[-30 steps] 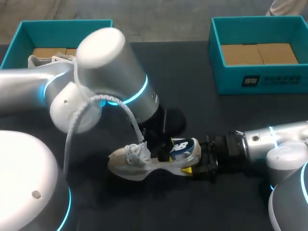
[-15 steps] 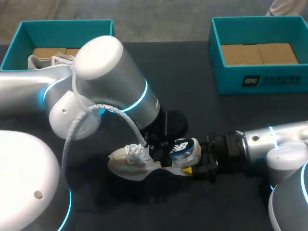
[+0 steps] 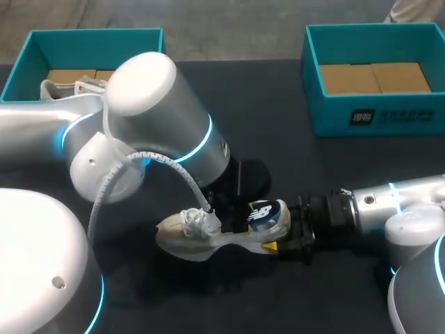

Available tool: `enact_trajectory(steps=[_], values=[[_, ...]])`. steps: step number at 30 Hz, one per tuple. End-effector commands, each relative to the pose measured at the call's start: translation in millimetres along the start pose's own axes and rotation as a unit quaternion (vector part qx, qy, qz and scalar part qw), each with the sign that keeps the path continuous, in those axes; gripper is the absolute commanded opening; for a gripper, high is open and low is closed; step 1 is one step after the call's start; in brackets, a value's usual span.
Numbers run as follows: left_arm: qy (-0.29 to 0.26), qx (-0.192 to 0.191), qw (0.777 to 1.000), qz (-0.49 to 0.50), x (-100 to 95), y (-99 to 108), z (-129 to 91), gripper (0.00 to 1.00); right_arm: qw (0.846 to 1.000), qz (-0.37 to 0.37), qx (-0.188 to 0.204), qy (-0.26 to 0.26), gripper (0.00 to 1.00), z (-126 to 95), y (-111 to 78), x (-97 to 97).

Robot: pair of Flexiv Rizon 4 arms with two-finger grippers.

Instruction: Take the shoe out of the shoebox, open the shoe tongue, remove and reinsert the insole, then place the shoe into the shoebox

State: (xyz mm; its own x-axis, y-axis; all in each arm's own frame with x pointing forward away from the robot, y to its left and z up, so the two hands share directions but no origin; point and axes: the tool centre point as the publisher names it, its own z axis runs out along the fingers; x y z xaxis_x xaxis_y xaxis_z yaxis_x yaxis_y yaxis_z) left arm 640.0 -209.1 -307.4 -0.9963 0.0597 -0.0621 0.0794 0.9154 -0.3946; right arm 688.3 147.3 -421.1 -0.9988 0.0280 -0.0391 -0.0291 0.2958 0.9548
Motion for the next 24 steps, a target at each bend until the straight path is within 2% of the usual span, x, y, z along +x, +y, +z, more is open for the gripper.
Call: enact_trajectory(steps=[1, 7, 16, 24], values=[[-0.03, 0.012, 0.999, -0.001, 8.2, 1, 6, 0.47, 1.0, 0.0, 0.002, 0.0, 0.0, 1, -1.0, 0.3], [-0.063, 0.026, 0.998, 0.003, 13.9, -1, 8, 0.49, 1.0, 0.0, 0.002, 0.0, 0.0, 1, -1.0, 0.3], [-0.104, 0.043, 0.994, -0.005, 12.3, -10, 17, 0.48, 1.0, 0.0, 0.002, 0.0, 0.0, 1, -1.0, 0.3], [-0.169, 0.036, 0.985, -0.017, 8.1, -16, 26, 0.47, 1.0, 0.0, 0.002, 0.0, 0.0, 1, -1.0, 0.3]])
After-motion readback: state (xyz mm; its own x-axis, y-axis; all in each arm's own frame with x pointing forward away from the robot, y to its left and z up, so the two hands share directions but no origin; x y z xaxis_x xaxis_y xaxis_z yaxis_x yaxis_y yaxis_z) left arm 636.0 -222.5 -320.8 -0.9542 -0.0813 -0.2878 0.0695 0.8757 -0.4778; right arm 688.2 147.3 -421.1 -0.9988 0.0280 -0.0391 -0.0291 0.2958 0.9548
